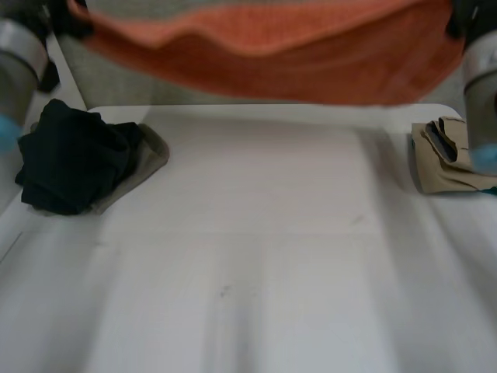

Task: Fold the laundry.

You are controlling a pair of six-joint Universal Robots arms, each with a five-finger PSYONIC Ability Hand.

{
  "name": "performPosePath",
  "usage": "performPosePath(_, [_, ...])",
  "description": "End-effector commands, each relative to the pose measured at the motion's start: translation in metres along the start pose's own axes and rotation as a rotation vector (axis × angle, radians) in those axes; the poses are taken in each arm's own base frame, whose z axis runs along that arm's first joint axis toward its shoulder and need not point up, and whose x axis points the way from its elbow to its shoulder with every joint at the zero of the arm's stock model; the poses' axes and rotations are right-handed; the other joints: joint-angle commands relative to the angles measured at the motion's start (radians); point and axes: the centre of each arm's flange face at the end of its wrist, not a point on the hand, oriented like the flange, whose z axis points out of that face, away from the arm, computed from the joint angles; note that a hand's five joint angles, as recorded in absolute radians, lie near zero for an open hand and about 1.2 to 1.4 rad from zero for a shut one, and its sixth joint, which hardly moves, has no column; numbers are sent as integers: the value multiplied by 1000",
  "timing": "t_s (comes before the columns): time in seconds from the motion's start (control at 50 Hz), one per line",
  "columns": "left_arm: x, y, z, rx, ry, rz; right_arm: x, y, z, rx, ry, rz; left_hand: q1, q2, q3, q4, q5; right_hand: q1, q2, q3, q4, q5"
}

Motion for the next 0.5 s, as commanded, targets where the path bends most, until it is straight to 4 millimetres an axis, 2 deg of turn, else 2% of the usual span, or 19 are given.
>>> performPosePath(0.02, [-17,99,-33,-284,36,86,-40,67,-60,-263,-234,10,250,199,204,197,229,259,223,209,202,210])
performPosePath(0.06, [-24,120,-42,-347,40,117,-48,79,-74,-307,-277,14,250,199,204,197,229,259,223,209,202,210])
performPosePath(0.08, [-31,140,-51,-409,45,149,-57,89,-86,-345,-317,17,250,199,204,197,229,259,223,209,202,210])
performPosePath(0.16, [-42,170,-71,-522,92,266,-72,106,-108,-408,-385,-1,250,199,204,197,229,259,223,209,202,210])
performPosePath(0.22, [-42,182,-80,-575,144,341,-78,111,-117,-429,-414,-25,250,199,204,197,229,259,223,209,202,210])
performPosePath(0.26, [-42,186,-84,-596,166,375,-79,111,-119,-432,-423,-30,250,199,204,197,229,259,223,209,202,210])
performPosePath(0.34, [-42,192,-91,-633,199,426,-80,110,-121,-434,-430,-30,10,-41,-36,-43,-10,259,223,209,202,210])
performPosePath(0.38, [-43,193,-93,-638,205,431,-80,110,-121,-436,-428,-24,-37,-88,-83,-90,-58,259,223,209,202,210])
performPosePath(0.46, [-42,192,-97,-617,240,427,-79,108,-121,-438,-419,2,-339,-390,-385,-392,-360,259,223,209,202,210])
performPosePath(0.5, [-42,190,-98,-601,253,428,-79,108,-121,-439,-418,6,-363,-414,-409,-416,-384,259,223,209,202,210])
